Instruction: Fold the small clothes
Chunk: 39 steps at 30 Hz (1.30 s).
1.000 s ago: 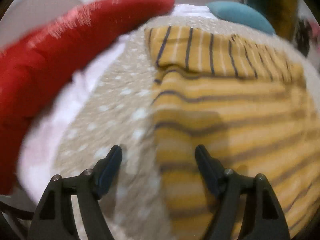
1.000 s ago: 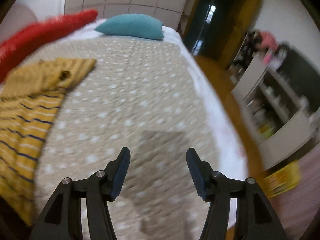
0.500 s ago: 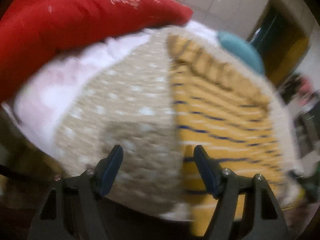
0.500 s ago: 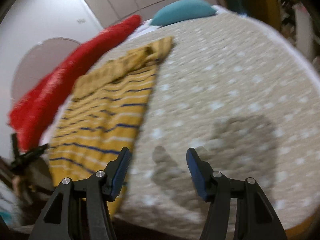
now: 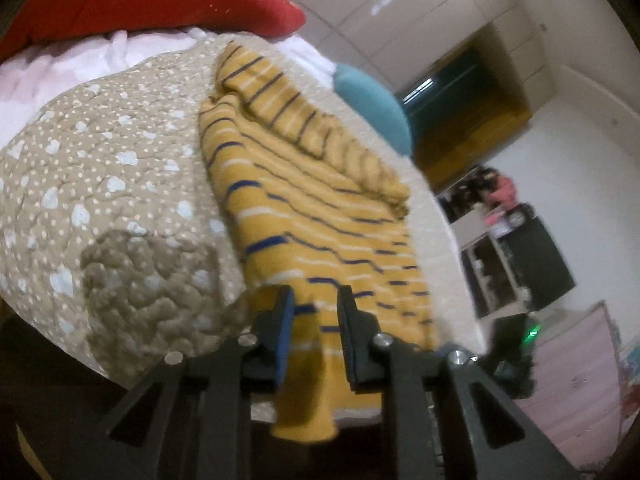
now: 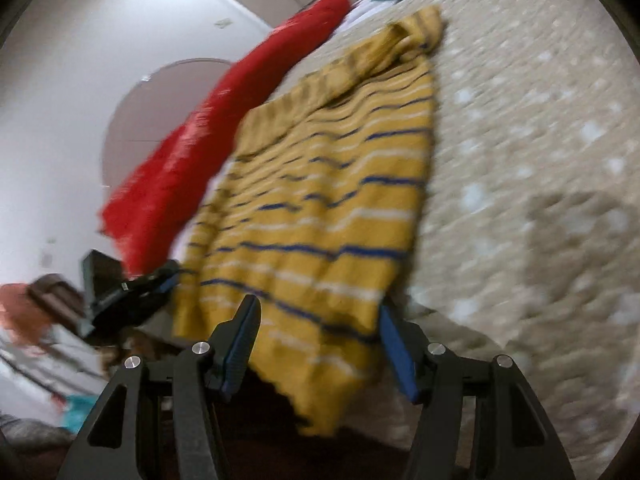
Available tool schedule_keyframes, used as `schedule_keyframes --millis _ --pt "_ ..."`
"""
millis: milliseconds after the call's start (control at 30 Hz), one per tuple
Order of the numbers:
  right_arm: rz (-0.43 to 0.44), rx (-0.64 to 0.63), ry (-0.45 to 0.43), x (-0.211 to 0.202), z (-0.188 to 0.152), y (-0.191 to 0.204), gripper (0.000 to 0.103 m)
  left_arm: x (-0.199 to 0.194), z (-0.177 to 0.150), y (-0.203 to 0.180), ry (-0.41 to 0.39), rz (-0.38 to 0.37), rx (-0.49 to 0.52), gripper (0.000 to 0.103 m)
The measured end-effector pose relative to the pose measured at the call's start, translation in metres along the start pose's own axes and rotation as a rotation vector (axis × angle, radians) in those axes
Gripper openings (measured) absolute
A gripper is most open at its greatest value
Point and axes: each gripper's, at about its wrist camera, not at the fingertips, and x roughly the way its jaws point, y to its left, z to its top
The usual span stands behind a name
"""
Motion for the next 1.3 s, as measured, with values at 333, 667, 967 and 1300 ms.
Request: schedule_keyframes --millis 333,667,967,1300 --pt "0.047 0.081 0.007 0.009 -0.022 -0.016 0.063 0.024 -0.023 0.023 0.08 0.051 -0.063 0.067" --pt "0.1 0.116 0.027 0.026 -0.026 -0.008 0.063 0.038 -0.035 0.002 0.118 -0.056 -0.058 0.036" --pt "0.158 0.16 0.064 0.04 -0.028 -0.013 0.055 0.048 -0.033 0.023 0.142 -0.114 -0.186 0.062" --pt "-0.026 0.119 0.035 0.039 -0.021 0.007 0.013 0.048 -0.014 0.02 0.15 0.003 -0.207 0.011"
